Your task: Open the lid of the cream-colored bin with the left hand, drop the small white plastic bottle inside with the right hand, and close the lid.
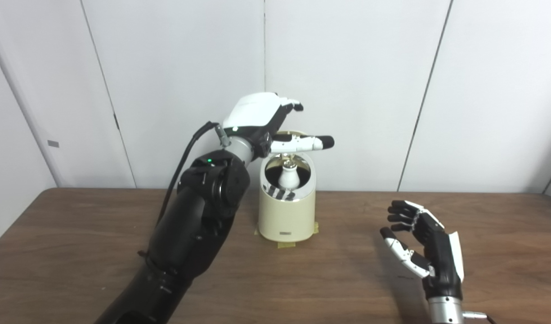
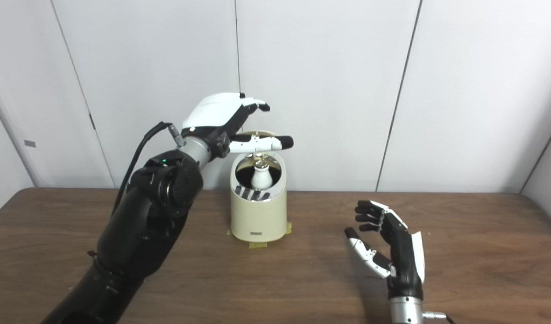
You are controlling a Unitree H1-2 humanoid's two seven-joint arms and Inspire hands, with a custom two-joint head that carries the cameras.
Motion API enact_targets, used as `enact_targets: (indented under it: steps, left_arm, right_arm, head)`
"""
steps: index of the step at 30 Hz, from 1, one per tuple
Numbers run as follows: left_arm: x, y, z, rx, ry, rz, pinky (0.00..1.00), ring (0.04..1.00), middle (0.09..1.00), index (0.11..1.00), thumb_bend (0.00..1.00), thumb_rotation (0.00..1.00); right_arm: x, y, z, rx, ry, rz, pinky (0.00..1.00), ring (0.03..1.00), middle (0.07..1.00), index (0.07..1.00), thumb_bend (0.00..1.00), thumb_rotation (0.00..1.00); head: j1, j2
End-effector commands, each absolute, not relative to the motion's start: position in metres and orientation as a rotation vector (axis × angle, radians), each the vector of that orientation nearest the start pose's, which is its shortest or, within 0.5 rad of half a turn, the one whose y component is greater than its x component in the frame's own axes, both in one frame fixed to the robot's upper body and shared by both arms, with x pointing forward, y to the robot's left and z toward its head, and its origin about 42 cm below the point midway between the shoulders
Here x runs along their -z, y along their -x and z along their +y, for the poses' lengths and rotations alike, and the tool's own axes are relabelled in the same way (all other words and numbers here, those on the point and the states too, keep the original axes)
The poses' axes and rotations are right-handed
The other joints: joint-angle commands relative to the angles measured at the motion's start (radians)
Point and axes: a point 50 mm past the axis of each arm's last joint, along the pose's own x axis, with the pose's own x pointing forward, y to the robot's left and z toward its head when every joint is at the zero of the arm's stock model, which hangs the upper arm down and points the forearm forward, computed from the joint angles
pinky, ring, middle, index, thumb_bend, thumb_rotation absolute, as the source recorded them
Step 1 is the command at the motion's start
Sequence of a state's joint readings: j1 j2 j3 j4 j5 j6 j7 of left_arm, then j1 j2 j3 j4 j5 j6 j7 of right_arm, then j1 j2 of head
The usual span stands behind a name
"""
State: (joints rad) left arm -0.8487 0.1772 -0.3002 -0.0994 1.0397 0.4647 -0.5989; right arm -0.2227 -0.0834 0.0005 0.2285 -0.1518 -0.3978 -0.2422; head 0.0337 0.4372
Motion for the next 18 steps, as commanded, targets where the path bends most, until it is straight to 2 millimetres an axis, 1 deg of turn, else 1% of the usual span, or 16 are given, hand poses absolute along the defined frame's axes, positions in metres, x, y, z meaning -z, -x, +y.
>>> enact_targets:
  steps: [1,4,7,18]
  left_arm:
    - [-0.405,-0.436,0.118,0.118,-1.271,-0.354,1.0,1.0,0.952,0.879,0.95,1.0]
    - [-0.401,-0.437,0.119,0.123,-1.273,-0.326,1.0,1.0,0.986,0.879,0.95,1.0]
    - [-0.397,-0.436,0.119,0.123,-1.277,-0.299,1.0,1.0,0.999,0.879,0.96,1.0]
    - [-0.384,-0.439,0.119,0.154,-1.311,-0.265,1.0,1.0,0.991,0.871,0.95,1.0]
  right_arm:
    - [-0.116,-0.346,-0.209,0.132,0.148,-0.393,0.55,0.63,0.661,0.665,0.25,0.19]
    - [-0.117,-0.346,-0.209,0.136,0.147,-0.393,0.55,0.629,0.659,0.664,0.25,0.17]
    - [-0.118,-0.345,-0.209,0.134,0.167,-0.389,0.55,0.629,0.66,0.664,0.24,0.21]
    - [-0.118,-0.345,-0.208,0.138,0.155,-0.398,0.54,0.625,0.654,0.658,0.25,0.19]
  head:
    - [0.0,0.001]
    - [-0.001,0.002]
    - [-0.004,0.004]
    - [-0.01,0.004]
